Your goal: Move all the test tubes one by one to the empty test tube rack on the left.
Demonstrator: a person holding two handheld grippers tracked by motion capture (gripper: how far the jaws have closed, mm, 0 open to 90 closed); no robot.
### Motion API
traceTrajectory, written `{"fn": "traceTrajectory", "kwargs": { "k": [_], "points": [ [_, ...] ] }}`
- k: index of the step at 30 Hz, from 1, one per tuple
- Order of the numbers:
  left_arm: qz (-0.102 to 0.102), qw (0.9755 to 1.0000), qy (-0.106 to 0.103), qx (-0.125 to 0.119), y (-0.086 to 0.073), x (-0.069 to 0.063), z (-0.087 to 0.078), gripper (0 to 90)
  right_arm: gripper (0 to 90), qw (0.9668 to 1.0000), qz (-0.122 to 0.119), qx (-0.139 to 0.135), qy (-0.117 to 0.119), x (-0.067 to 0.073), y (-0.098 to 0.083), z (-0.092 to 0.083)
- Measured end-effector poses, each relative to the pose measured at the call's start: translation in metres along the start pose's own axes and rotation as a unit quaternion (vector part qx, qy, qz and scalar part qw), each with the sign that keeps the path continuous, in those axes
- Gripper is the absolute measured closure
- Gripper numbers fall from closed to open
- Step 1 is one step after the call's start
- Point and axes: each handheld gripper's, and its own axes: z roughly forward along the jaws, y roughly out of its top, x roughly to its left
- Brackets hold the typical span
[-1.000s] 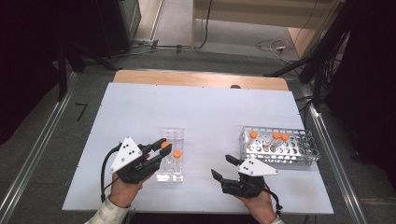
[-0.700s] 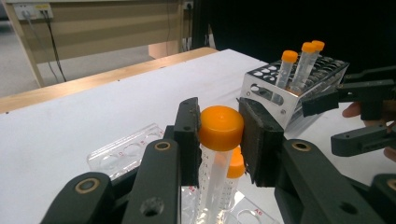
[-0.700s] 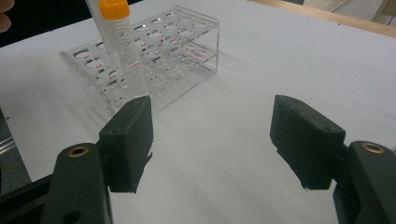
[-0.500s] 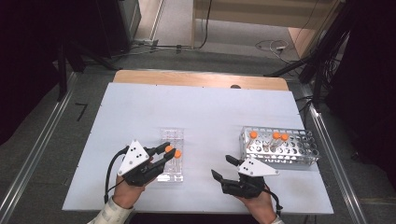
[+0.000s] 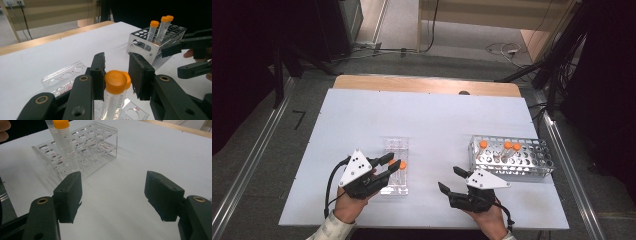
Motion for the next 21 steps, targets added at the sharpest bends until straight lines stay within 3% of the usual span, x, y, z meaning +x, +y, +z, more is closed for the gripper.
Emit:
{"fn": "traceTrajectory", "kwargs": {
  "k": [6, 12, 17, 21],
  "points": [
    [-0.006, 1.0000, -0.003, -0.001, 0.001, 0.001, -0.001, 58.8, 28.9, 1.0000, 0.000, -0.001, 0.000, 0.000, 0.000, 0.000],
    [-0.015, 0.9999, 0.000, -0.004, 0.002, 0.000, -0.001, 42.3, 28.9, 1.0000, 0.001, -0.004, -0.003, -0.002, 0.000, -0.003],
    [-0.009, 0.9999, 0.003, -0.003, 0.003, -0.003, 0.000, 30.2, 29.2, 0.9998, 0.006, -0.013, -0.016, -0.009, -0.001, -0.011],
    [-0.011, 0.9999, 0.004, -0.008, 0.004, -0.004, 0.000, 25.7, 29.3, 0.9992, 0.014, -0.018, -0.032, -0.016, -0.002, -0.019]
  ]
}}
